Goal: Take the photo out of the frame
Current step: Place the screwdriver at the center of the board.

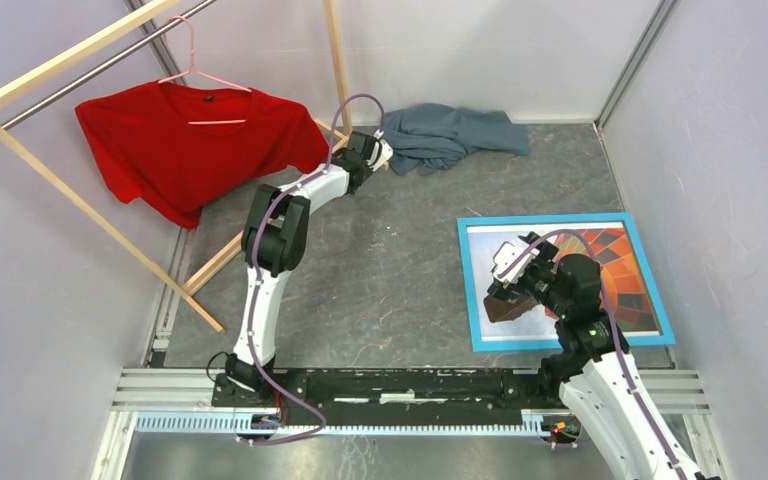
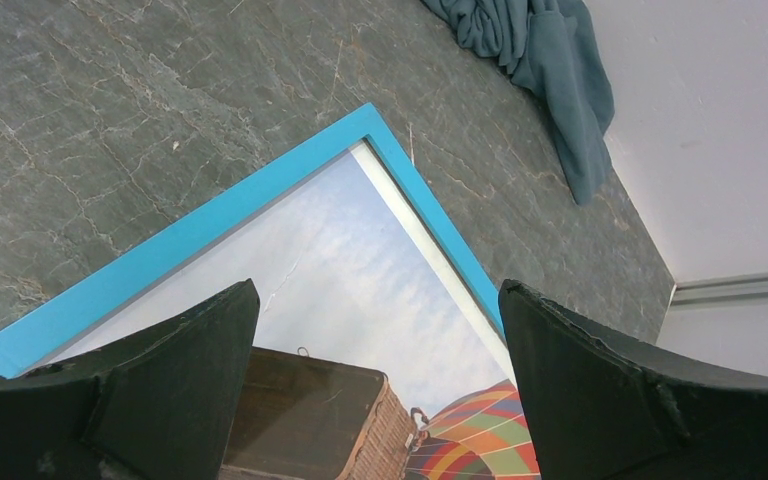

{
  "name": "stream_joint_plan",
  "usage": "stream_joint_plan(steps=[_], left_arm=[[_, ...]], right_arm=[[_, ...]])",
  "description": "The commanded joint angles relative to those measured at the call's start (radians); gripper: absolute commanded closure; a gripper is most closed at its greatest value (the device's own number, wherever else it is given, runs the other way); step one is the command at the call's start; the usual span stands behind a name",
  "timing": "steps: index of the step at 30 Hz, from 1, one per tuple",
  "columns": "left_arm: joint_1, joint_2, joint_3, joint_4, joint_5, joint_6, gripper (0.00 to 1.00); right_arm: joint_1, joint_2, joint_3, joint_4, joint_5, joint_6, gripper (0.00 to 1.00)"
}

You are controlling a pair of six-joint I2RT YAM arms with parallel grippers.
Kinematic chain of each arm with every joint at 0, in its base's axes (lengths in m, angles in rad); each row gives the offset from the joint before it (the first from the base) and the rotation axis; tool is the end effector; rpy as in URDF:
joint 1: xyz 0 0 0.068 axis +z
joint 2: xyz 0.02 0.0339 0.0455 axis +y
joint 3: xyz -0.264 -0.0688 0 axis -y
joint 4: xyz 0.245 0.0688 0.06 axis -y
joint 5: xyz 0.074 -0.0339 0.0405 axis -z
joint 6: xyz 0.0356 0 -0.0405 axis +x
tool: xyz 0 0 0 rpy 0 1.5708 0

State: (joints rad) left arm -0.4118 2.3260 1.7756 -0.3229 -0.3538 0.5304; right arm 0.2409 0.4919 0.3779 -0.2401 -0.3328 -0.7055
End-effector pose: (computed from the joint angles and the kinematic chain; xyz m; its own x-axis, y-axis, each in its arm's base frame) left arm 0.4724 -0.1929 0.1464 -0.5191 0.7446 -0.4197 0.5033 0.6632 0.5540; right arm 0.1317 0.0443 0.2326 0.0828 -0.6107 -0.7875 -0.6165 0.5894 -0.5219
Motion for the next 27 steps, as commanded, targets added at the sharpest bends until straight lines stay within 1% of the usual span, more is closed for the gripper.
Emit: stream_joint_plan(steps=[1, 4, 5, 6, 7, 12, 14, 16, 19, 20, 21, 23, 25, 27], left_arm=[[-0.007, 0.048, 0.030, 0.011, -0.027, 0.044, 0.62], [-0.006, 0.047, 0.026, 0.033, -0.066, 0.040, 0.60], [-0.005, 0.045, 0.023, 0.043, -0.081, 0.040, 0.57], [-0.005, 0.043, 0.021, 0.051, -0.094, 0.040, 0.53], [-0.006, 0.041, 0.019, 0.059, -0.108, 0.040, 0.51], [-0.006, 0.006, -0.012, 0.125, -0.172, 0.053, 0.49], [-0.009, -0.030, -0.032, 0.132, -0.170, 0.060, 0.49], [-0.015, -0.075, -0.063, 0.128, -0.138, 0.060, 0.49], [-0.032, -0.166, -0.129, 0.092, -0.034, 0.052, 0.46], [-0.042, -0.199, -0.156, 0.079, -0.015, 0.046, 0.43], [-0.053, -0.229, -0.197, 0.076, 0.008, 0.035, 0.38], [-0.081, -0.298, -0.267, 0.073, 0.038, 0.024, 0.31], [-0.112, -0.364, -0.336, 0.074, 0.064, 0.011, 0.25], [-0.145, -0.426, -0.389, 0.052, 0.104, -0.005, 0.22]], right_arm=[[-0.002, 0.000, -0.007, 0.052, 0.011, -0.011, 0.02], [-0.002, 0.000, -0.008, 0.051, 0.012, -0.012, 0.02], [-0.003, -0.002, -0.008, 0.050, 0.011, -0.012, 0.02], [-0.003, -0.004, -0.009, 0.050, 0.012, -0.014, 0.02], [-0.003, -0.005, -0.009, 0.049, 0.013, -0.014, 0.02], [-0.002, -0.007, -0.010, 0.050, 0.010, -0.014, 0.02], [-0.002, -0.009, -0.010, 0.049, 0.008, -0.014, 0.02], [-0.003, -0.010, -0.009, 0.047, 0.006, -0.014, 0.02], [-0.003, -0.012, -0.008, 0.047, 0.005, -0.014, 0.02], [-0.002, -0.012, -0.007, 0.048, 0.005, -0.016, 0.02], [-0.002, -0.013, -0.009, 0.045, 0.005, -0.015, 0.02], [-0.003, -0.013, -0.009, 0.044, 0.002, -0.019, 0.02], [-0.003, -0.012, -0.011, 0.029, -0.020, -0.037, 0.02], [-0.002, -0.010, -0.013, 0.004, -0.061, -0.065, 0.02]])
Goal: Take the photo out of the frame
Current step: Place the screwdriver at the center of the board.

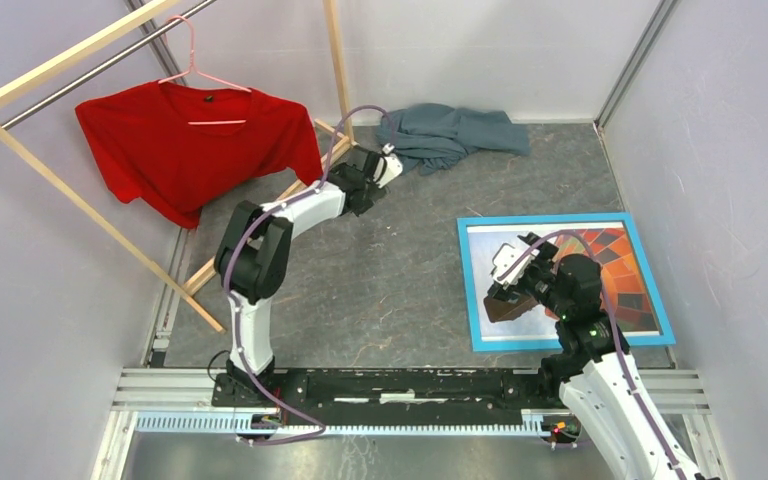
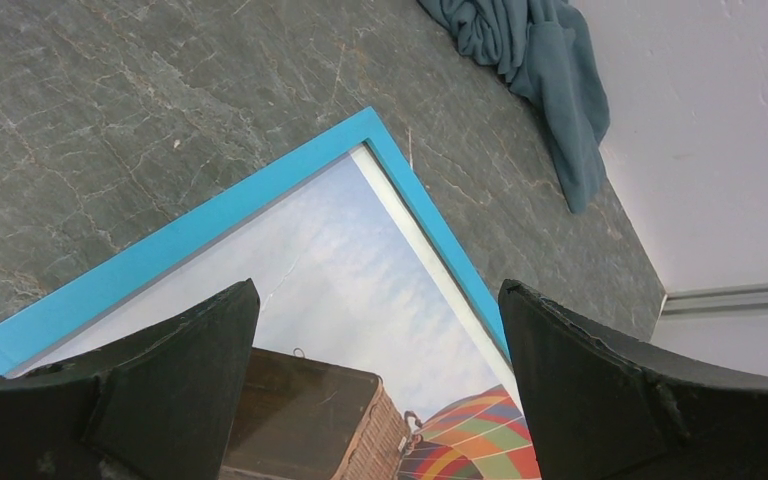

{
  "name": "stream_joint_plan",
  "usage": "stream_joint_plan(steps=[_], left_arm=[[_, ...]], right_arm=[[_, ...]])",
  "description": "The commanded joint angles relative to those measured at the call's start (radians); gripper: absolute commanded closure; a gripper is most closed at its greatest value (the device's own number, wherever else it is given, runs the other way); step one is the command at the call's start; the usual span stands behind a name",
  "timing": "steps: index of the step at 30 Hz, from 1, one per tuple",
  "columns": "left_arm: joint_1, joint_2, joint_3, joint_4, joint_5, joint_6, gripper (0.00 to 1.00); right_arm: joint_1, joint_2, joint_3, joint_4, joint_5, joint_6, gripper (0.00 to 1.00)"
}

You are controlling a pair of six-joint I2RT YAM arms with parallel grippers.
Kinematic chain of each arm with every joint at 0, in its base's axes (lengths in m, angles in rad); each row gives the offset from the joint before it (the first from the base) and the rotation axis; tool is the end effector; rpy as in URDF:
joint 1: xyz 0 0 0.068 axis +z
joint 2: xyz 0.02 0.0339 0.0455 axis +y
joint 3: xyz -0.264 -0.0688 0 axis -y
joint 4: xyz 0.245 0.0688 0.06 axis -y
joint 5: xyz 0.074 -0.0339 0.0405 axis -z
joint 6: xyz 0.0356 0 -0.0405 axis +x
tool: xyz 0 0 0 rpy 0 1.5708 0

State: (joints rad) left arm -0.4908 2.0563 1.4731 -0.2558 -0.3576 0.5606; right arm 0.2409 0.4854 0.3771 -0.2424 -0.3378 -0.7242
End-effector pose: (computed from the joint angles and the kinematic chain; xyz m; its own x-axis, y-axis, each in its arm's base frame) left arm 0.4049 -0.2023 0.1823 -0.4307 0.7949 -0.4275 0.5481 0.6066 0.5758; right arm 0.1308 0.0443 0.2329 0.0995 -0.6192 -0.7789 -0.6160 0.5764 -0.5369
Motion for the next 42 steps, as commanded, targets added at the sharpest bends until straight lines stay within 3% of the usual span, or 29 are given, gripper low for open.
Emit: stream_joint_plan(steps=[1, 6, 10, 11, 18, 23, 33, 42], left_arm=[[-0.083, -0.188, -0.109, -0.038, 0.135, -0.042, 0.20], [-0.121, -0.366, -0.219, -0.179, 0.294, -0.088, 0.16], [-0.121, -0.570, -0.378, -0.186, 0.309, -0.111, 0.07], [-0.119, -0.628, -0.430, -0.178, 0.316, -0.109, 0.01], [-0.111, -0.973, -0.706, -0.162, 0.330, -0.104, 0.00], [-0.099, -1.114, -0.820, -0.122, 0.315, -0.167, 0.00], [0.003, -1.134, -0.853, -0.095, 0.327, -0.180, 0.00], [0.091, -1.105, -0.850, -0.088, 0.348, -0.195, 0.00]], right_arm=[[-0.002, 0.000, -0.012, -0.010, -0.072, -0.061, 0.02], [-0.001, 0.053, 0.030, -0.106, -0.215, -0.083, 0.03], [0.006, 0.170, 0.099, -0.148, -0.261, -0.034, 0.02], [0.011, 0.192, 0.126, -0.199, -0.272, -0.082, 0.02], [0.027, 0.326, 0.283, -0.664, -0.308, -0.526, 0.02], [0.083, 0.361, 0.290, -0.805, -0.259, -0.591, 0.05], [0.260, 0.284, 0.160, -0.720, -0.142, -0.508, 0.10], [0.457, 0.338, 0.099, -0.635, -0.019, -0.431, 0.26]])
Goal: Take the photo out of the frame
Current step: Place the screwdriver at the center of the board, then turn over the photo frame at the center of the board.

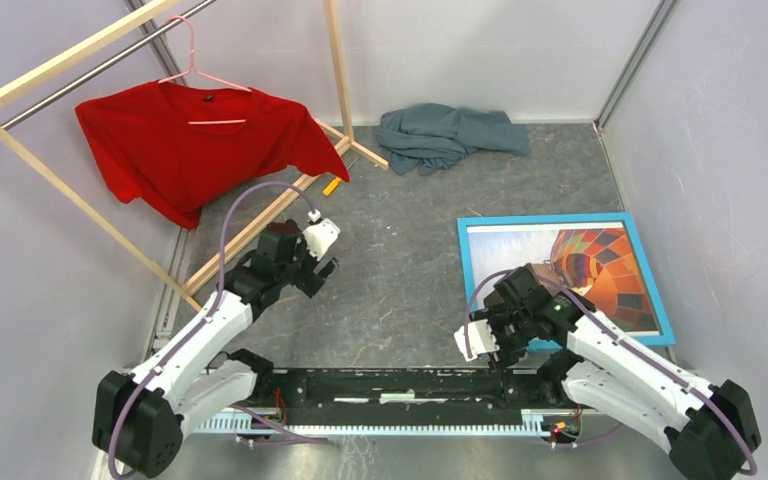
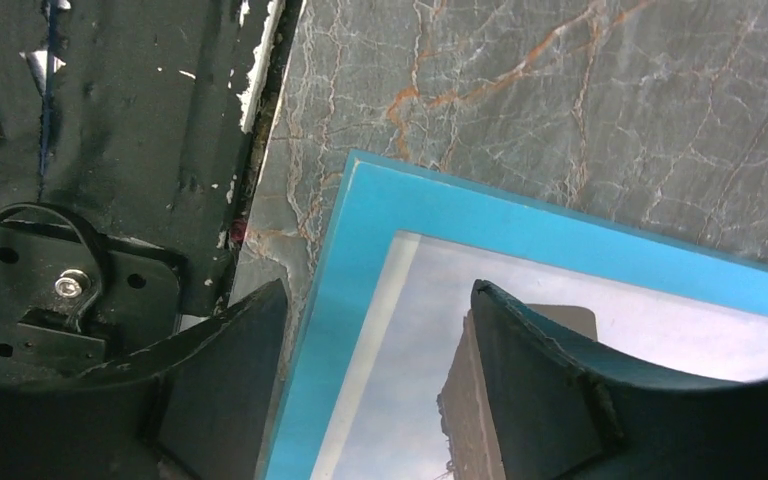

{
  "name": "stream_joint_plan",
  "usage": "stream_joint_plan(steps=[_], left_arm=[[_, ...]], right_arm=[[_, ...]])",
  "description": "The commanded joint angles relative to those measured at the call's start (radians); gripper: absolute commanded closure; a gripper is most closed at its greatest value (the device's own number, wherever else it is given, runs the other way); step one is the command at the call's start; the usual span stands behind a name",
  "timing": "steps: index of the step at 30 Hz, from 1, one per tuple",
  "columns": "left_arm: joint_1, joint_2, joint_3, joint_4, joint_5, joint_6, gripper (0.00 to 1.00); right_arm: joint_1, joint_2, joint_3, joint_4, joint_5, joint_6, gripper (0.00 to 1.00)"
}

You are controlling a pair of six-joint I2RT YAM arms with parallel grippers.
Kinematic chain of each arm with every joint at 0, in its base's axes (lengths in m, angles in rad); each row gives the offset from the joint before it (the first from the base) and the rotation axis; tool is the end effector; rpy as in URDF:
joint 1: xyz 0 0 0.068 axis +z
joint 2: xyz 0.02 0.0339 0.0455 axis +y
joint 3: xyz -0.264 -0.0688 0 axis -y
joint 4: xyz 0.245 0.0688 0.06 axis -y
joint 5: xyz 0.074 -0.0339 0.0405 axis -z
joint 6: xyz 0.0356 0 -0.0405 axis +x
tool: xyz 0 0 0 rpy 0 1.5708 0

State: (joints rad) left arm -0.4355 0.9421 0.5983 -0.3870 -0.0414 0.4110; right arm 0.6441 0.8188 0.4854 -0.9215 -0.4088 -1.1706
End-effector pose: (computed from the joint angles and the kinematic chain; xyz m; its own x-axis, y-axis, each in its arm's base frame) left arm 0.1794 -0.0819 0.2278 -0.3975 0.6252 -0.6716 0.6026 0.7299 0.3228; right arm 0.0906 0.0857 0.1814 0.3023 -0.8298 -0.4690 -0.9532 -0.2687 -0.1389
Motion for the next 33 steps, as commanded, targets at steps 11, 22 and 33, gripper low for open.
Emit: stream_joint_plan(steps=[11, 22, 33], left_arm=[[0.088, 0.023, 0.031, 0.042, 0.074, -0.051, 0.00], [0.091, 0.020, 0.043, 0.043, 0.130, -0.035, 0.00], [0.040, 0.115, 0.188, 0.026, 0.377, 0.221, 0.00]], right_arm=[[0.177, 0.040, -0.072, 0.208, 0.189, 0.170, 0.53], [0.217, 0.114, 0.000, 0.282, 0.224, 0.277, 1.00], [0.218, 0.151, 0.192, 0.288, 0.097, 0.273, 1.00]])
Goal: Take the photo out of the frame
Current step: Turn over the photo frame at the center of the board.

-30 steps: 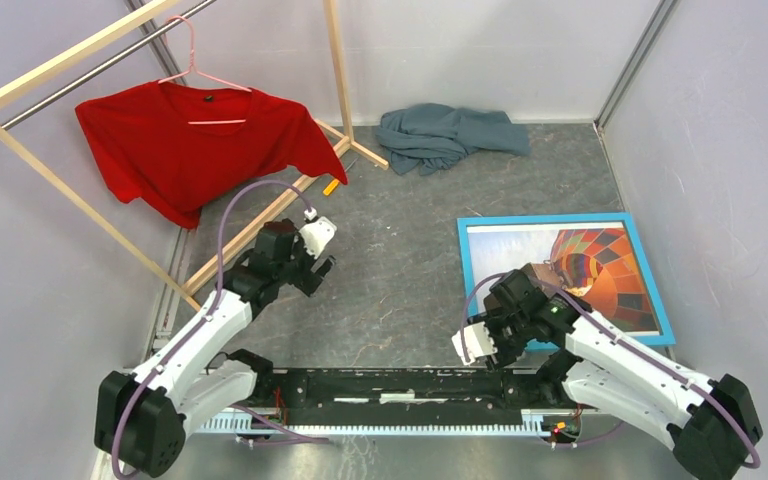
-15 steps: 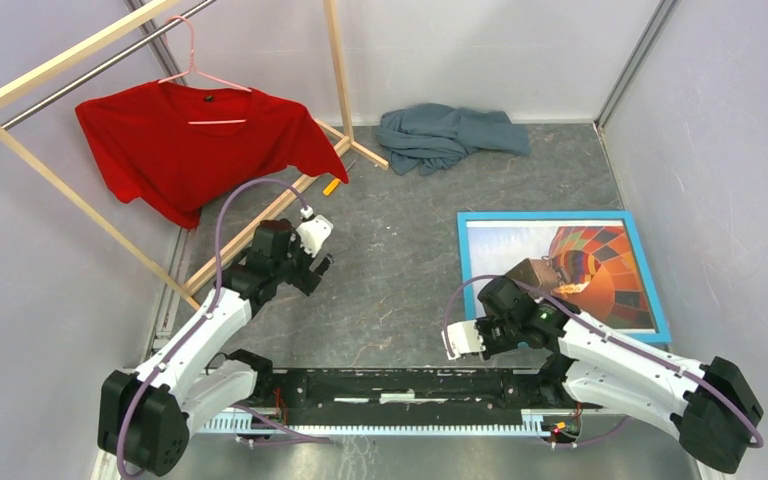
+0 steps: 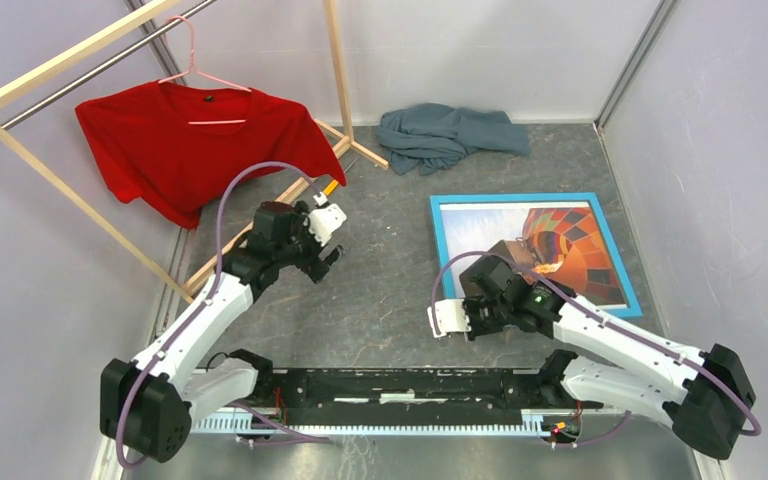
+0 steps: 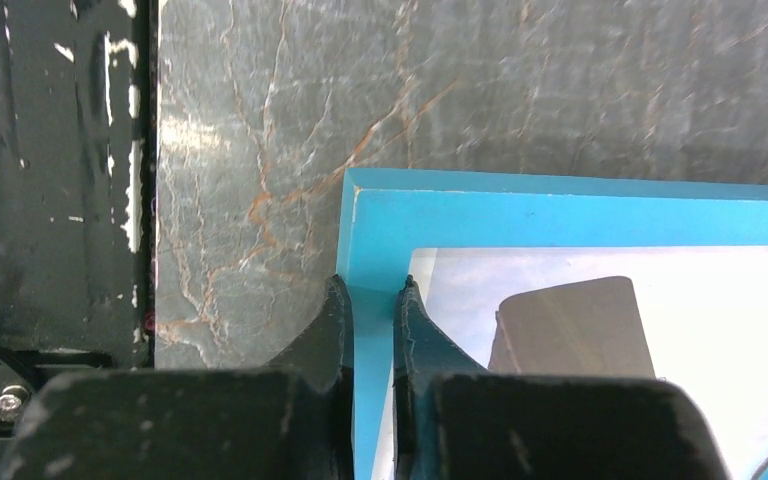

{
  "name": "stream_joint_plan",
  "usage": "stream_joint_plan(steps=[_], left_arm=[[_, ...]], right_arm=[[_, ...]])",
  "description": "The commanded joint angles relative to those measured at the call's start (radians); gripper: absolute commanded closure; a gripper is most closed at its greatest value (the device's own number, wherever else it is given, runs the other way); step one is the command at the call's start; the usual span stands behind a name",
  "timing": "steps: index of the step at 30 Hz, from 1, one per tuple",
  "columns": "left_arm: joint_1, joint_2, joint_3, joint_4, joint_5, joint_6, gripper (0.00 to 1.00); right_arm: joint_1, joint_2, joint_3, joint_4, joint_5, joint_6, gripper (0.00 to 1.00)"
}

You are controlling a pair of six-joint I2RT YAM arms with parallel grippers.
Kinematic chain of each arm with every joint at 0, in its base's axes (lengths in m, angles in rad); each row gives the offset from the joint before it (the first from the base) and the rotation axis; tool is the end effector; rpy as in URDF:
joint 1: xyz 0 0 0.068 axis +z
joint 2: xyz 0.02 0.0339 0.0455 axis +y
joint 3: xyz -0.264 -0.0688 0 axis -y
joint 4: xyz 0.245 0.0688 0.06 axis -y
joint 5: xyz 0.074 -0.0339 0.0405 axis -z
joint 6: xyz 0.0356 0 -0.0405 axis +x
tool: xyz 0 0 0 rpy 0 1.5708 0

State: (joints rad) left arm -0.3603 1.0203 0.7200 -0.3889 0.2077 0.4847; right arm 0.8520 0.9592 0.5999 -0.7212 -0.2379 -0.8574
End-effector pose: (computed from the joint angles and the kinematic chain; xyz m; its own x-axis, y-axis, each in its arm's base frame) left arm 0.2011 -0.0836 0.2541 -0.2964 0.5989 -0.7440 0.7143 0.6561 0.2436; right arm 0.1056 0.1335 0.2039 0.2281 -0.8552 -0.4654 -0.9657 -0.1379 -0.2200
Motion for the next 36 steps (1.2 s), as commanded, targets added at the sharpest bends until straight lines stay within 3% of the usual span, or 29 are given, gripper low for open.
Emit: stream_joint_plan(steps=[1, 6, 14, 24, 36], left_arm=[[-0.044, 0.046, 0.070, 0.044, 0.148, 0.169, 0.00], [-0.181, 0.109, 0.075, 0.118, 0.152, 0.251, 0.00], [-0.272, 0.127, 0.032, 0.298, 0.118, 0.455, 0.00], [-0.351, 0.221, 0.091, 0.304, 0.182, 0.569, 0.00], [-0.408, 0.288, 0.118, 0.321, 0.195, 0.585, 0.00]], right_arm=[[0.010, 0.019, 0.084, 0.096, -0.082, -0.040, 1.00], [0.007, 0.098, 0.176, 0.069, -0.142, -0.036, 1.00], [-0.021, 0.211, 0.351, -0.105, -0.322, -0.085, 1.00], [-0.079, 0.226, 0.425, -0.222, -0.446, -0.152, 1.00], [-0.149, 0.194, 0.449, -0.304, -0.568, -0.219, 1.00]])
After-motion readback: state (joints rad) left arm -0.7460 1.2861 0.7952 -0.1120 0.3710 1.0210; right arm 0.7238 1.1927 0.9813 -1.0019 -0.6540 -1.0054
